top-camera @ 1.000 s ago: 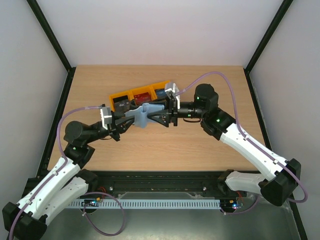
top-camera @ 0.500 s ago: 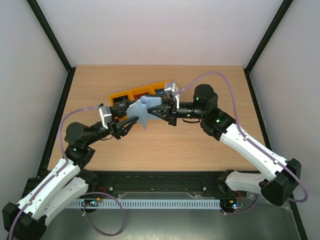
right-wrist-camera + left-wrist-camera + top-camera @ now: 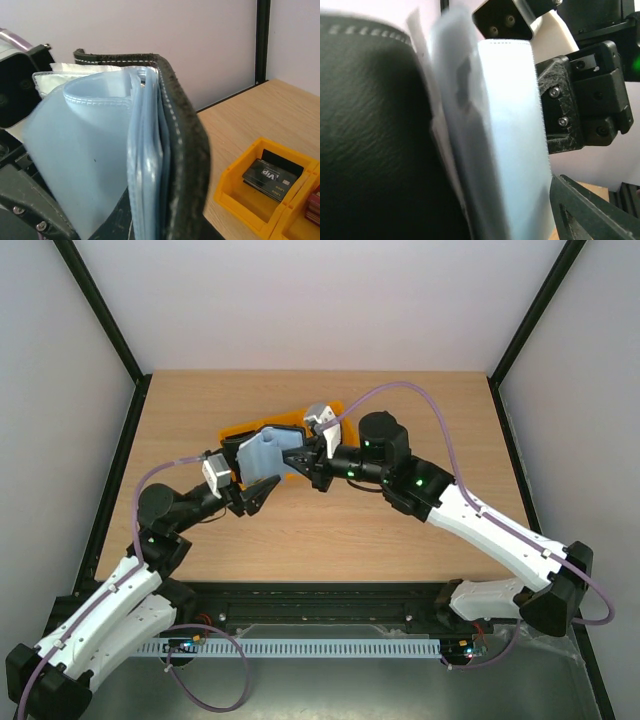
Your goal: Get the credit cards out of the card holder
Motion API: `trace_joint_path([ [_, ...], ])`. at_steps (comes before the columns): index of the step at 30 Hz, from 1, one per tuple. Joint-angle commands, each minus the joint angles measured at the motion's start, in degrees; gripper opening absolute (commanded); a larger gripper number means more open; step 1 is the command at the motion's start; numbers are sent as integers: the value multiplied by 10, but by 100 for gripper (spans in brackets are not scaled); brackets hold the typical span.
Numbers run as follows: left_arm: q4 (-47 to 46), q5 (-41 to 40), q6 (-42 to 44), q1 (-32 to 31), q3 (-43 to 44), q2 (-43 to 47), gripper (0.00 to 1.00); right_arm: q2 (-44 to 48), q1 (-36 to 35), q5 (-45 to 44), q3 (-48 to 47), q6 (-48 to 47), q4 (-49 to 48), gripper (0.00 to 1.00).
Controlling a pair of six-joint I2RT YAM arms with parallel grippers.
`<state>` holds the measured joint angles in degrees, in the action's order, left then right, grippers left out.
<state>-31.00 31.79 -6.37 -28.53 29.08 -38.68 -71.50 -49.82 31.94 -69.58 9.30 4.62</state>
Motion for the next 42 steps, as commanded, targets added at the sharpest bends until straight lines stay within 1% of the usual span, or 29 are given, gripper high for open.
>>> trace_joint_path([
  [1, 0, -9, 17, -3, -10, 3, 69, -3, -10, -12, -32, -26, 16, 2],
  [2, 1, -8, 17, -2, -11, 4, 61, 0, -9, -3, -32, -26, 14, 2],
  [6, -4, -8, 4, -3, -15, 8, 18, 15, -9, 10, -27, -35, 7, 2],
  [7, -9, -7, -2, -2, -16, 9, 8, 19, -9, 6, -27, -39, 12, 2],
  [8, -14, -4, -9, -2, -17, 11, 4, 23, -8, 4, -27, -45, 19, 3],
  [9, -19, 1, -15, -1, -17, 12, 3, 29, -8, 5, -27, -52, 25, 8],
  [10, -22, 7, -21, 0, -19, 12, 3, 35, -5, 9, -25, -59, 30, 19],
  [12, -27, 18, -36, 3, -20, 15, 3, 50, 2, 14, -18, -74, 40, 35],
  [13, -31, 20, -46, 6, -20, 16, 3, 58, 13, 18, -13, -80, 43, 40],
  [15, -39, 25, -63, 9, -20, 18, 3, 71, 38, 40, -4, -83, 48, 45],
  [18, -42, 31, -68, 11, -18, 20, 3, 85, 70, 69, 10, -83, 48, 46],
  [21, -43, 36, -69, 11, -17, 22, 3, 92, 83, 73, 13, -91, 64, 47],
  [26, -44, 47, -61, 11, -15, 22, 3, 87, 85, 76, 12, -92, 74, 49],
  [30, -48, 57, -57, 11, -14, 22, 3, 79, 87, 57, 9, -91, 75, 49],
  [37, -50, 97, -13, 11, -8, 25, 3, 62, 89, 46, -6, -104, 96, 51],
  [42, -47, 108, 8, 11, -5, 25, 3, 70, 89, 48, -6, -115, 103, 52],
])
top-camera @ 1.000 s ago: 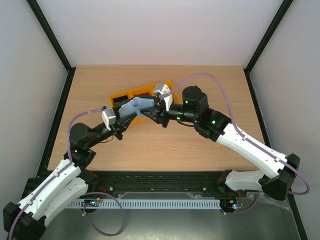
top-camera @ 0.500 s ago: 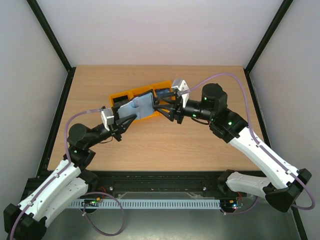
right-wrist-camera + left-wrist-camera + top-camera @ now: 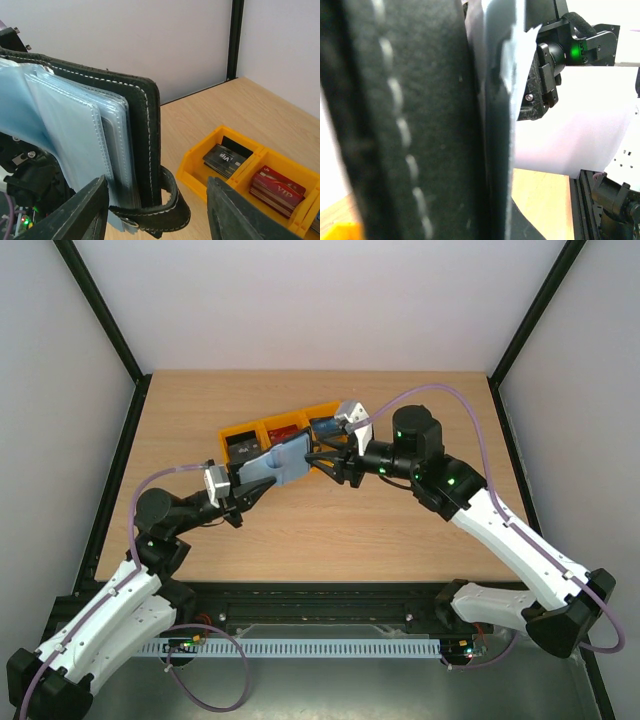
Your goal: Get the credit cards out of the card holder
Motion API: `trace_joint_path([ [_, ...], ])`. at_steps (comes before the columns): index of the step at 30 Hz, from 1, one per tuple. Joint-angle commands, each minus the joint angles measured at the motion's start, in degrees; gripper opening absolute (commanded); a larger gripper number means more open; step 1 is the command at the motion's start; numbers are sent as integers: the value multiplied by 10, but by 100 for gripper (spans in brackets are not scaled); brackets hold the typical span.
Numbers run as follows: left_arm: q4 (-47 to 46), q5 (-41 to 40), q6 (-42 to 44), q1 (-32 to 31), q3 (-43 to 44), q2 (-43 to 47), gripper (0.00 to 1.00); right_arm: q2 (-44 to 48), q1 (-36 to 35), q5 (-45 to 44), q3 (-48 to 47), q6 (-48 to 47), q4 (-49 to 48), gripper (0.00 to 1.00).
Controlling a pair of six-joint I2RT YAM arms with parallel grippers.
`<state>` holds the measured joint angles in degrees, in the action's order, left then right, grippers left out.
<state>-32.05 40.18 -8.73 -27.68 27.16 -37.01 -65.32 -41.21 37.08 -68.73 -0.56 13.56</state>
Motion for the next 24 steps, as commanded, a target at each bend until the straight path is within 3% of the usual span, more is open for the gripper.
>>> trace_joint_path([
  [1, -38, 26, 32, 3, 14, 9, 3, 9, 3, -2, -15, -19, 13, 52],
  [16, -38, 38, 33, 2, 15, 7, 3, 18, 8, -19, -22, -32, 30, 54],
  [24, -38, 40, 32, 2, 16, 9, 3, 8, 9, 16, -20, -27, 25, 57],
])
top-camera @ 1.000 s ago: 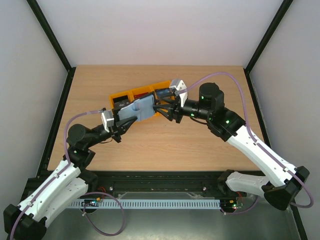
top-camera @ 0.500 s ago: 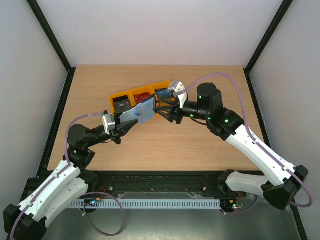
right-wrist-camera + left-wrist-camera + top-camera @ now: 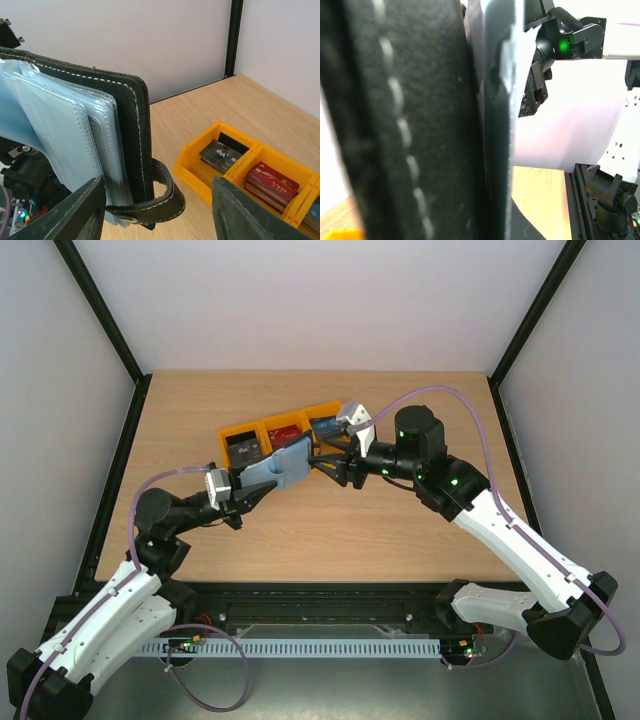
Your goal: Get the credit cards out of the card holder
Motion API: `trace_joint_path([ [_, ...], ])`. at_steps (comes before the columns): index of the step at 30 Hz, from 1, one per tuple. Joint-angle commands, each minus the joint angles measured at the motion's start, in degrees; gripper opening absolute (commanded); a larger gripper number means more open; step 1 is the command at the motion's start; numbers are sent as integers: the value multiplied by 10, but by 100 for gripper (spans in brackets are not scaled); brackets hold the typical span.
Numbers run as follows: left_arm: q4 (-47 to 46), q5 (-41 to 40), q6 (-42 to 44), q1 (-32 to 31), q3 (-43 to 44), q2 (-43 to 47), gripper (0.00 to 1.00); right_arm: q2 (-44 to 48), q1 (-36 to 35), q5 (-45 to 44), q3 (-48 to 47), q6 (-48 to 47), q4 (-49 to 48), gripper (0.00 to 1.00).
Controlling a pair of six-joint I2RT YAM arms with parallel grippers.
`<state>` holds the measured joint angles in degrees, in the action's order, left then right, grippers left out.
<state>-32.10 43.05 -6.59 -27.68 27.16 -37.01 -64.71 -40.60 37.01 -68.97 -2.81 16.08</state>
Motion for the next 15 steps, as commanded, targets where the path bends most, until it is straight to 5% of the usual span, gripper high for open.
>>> trace_joint_path([
  [1, -37, 11, 11, 2, 15, 9, 3, 1, 2, 15, -19, -5, 0, 57],
  [15, -36, 13, 12, 1, 15, 8, 3, -14, 2, 18, -32, -9, 11, 58],
])
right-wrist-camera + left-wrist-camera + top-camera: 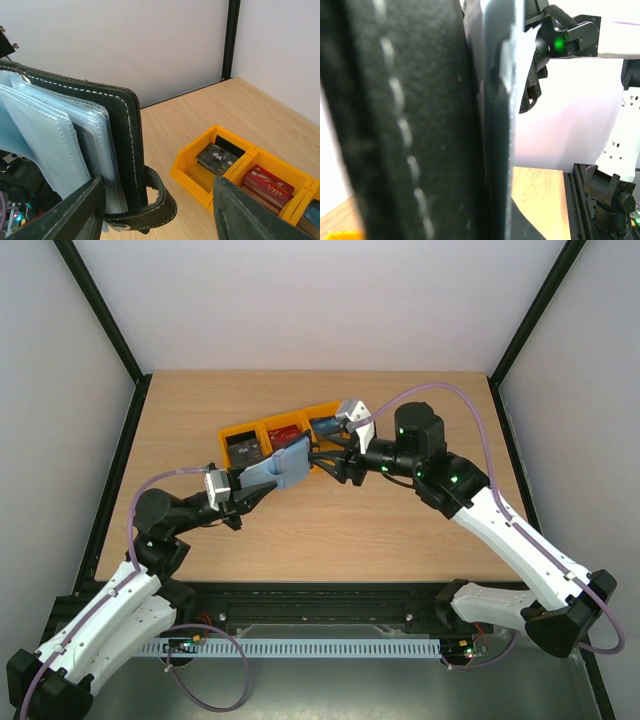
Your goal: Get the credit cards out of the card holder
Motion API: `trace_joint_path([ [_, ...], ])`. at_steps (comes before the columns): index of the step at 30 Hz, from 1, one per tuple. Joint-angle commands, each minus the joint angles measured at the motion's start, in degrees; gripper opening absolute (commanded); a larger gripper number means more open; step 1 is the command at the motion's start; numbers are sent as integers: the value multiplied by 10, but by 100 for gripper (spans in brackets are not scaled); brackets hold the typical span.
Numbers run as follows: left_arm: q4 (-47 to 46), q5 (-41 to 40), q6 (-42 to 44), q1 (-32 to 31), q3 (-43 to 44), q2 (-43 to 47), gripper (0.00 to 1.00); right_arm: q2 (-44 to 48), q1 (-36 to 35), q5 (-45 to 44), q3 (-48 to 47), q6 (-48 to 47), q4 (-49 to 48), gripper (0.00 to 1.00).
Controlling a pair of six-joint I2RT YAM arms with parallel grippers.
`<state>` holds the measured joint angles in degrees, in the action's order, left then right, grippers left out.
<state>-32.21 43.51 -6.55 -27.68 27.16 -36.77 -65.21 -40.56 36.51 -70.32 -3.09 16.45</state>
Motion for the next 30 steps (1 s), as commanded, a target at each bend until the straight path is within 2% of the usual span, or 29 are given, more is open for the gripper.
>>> trace_joint_path([
  [1, -35, 9, 10, 1, 15, 5, 3, -9, 2, 29, -19, -6, 7, 59],
  [8, -35, 11, 8, -1, 14, 3, 3, -17, 1, 63, -16, -5, -2, 65],
  [13, -38, 7, 0, -2, 11, 3, 3, -36, 2, 123, -23, -3, -4, 79],
  [17, -42, 7, -9, -2, 8, 3, 3, -51, 0, 170, -23, 20, -25, 83],
  [19, -42, 3, -14, -2, 7, 3, 3, -54, -3, 183, -23, 32, -41, 79],
  [23, -38, -21, -27, -2, 3, 3, 3, -54, -12, 186, -16, 62, -79, 58],
  [28, -31, -76, -40, -2, -4, 2, 3, -63, -26, 179, -14, 92, -105, 41],
  [30, -30, -89, -40, -2, -5, 1, 3, -73, -35, 168, -20, 96, -99, 30],
])
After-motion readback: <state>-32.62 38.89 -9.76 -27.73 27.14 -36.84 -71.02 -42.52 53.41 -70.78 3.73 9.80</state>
